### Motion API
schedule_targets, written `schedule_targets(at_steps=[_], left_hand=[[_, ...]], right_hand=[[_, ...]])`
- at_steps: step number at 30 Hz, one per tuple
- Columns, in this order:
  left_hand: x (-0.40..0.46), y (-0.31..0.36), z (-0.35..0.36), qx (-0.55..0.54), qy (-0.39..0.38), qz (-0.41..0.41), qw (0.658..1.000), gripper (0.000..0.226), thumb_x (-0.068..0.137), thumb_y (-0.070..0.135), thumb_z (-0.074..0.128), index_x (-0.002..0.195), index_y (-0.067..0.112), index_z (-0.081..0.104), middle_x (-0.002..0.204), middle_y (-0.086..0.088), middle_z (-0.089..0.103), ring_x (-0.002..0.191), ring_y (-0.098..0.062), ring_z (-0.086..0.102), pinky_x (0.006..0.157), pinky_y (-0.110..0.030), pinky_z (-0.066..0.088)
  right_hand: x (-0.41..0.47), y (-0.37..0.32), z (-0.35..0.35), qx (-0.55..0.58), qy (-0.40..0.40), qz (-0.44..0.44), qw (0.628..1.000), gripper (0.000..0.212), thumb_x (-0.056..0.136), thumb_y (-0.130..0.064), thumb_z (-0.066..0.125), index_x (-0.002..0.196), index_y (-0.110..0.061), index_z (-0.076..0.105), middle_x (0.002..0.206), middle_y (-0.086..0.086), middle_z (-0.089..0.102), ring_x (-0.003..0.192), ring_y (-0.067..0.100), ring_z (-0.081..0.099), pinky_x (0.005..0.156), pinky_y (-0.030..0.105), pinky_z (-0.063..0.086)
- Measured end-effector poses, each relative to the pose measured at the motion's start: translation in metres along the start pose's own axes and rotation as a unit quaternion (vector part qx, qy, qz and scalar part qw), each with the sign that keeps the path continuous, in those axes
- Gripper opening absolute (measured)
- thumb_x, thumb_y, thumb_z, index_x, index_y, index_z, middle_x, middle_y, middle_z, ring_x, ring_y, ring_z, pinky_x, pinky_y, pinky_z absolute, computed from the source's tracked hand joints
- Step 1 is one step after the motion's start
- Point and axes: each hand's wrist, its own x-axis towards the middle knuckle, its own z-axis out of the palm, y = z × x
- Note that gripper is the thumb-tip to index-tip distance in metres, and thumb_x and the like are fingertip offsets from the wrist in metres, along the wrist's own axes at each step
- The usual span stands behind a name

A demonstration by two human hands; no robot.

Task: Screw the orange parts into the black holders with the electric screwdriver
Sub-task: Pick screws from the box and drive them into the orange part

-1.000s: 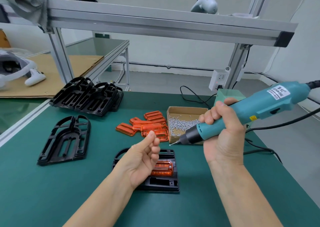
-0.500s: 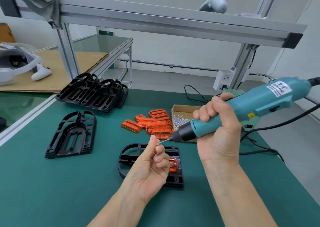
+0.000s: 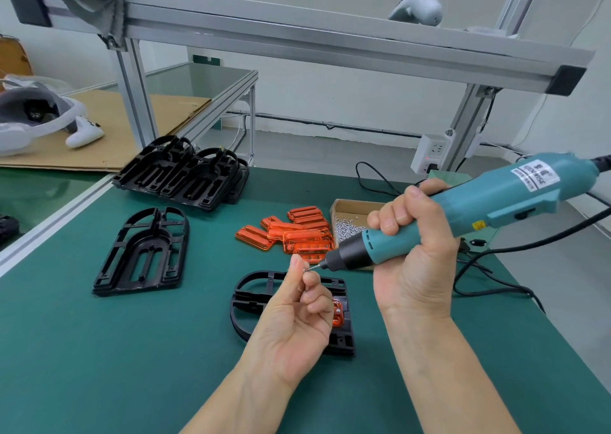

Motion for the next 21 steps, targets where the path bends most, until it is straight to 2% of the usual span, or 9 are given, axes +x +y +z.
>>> schedule_targets(at_steps=[9, 21], left_hand=[[0.004, -0.006, 0.004, 0.009, 0.059, 0.046, 0.997, 0.013, 0.067, 0.018, 0.07, 0.07, 0.011, 0.059, 0.055, -0.001, 0.053, 0.039, -0.006, 0.038, 0.034, -0.014, 0.035], [0.004, -0.003, 0.003, 0.055, 0.071, 0.061, 0.994, 0.014, 0.069, 0.018, 0.07, 0.071, 0.013, 0.057, 0.055, 0.0, 0.053, 0.038, -0.006, 0.039, 0.034, -0.014, 0.036]], right_hand=[[-0.004, 0.01, -0.001, -0.013, 0.013, -0.04, 0.999, 0.017, 0.082, -0.002, 0.051, 0.087, -0.017, 0.046, 0.055, -0.006, 0.039, 0.046, 0.01, 0.039, 0.054, 0.024, 0.042], [-0.002, 0.014, -0.005, -0.006, 0.021, -0.021, 1.0, 0.017, 0.082, -0.003, 0.051, 0.087, -0.019, 0.047, 0.054, -0.007, 0.039, 0.045, 0.01, 0.039, 0.053, 0.024, 0.042]])
